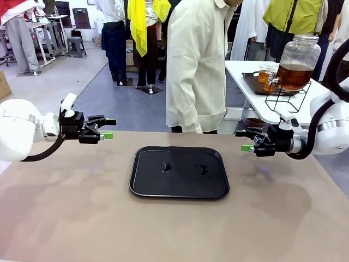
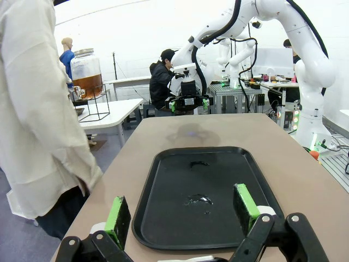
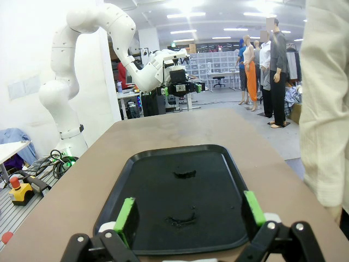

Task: Pour the drink into the iced cup.
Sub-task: Open the gripper to release the iced cup you were holding.

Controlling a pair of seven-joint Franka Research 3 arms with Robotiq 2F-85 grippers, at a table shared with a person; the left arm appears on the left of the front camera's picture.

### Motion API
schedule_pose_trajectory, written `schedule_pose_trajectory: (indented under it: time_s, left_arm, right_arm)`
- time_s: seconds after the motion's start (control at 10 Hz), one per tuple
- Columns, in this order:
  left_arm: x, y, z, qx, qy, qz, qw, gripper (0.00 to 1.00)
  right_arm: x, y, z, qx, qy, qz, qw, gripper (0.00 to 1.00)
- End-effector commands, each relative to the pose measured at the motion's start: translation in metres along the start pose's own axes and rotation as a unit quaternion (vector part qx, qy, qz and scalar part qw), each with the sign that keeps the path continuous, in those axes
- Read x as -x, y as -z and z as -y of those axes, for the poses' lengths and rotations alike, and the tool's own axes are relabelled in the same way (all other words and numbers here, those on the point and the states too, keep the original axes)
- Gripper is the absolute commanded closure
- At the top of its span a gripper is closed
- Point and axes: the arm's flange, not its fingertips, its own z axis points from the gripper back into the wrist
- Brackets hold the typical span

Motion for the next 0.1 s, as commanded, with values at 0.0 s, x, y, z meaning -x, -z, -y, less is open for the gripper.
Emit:
schedule_pose_trajectory:
  time_s: [0.0]
  left_arm:
    - [-0.0023, 0.0006, 0.0003, -0.002, 0.001, 0.002, 1.0, 0.0]
  right_arm:
    - [-0.0021, 0.0019, 0.0002, -0.001, -0.001, 0.0, 1.0, 0.0]
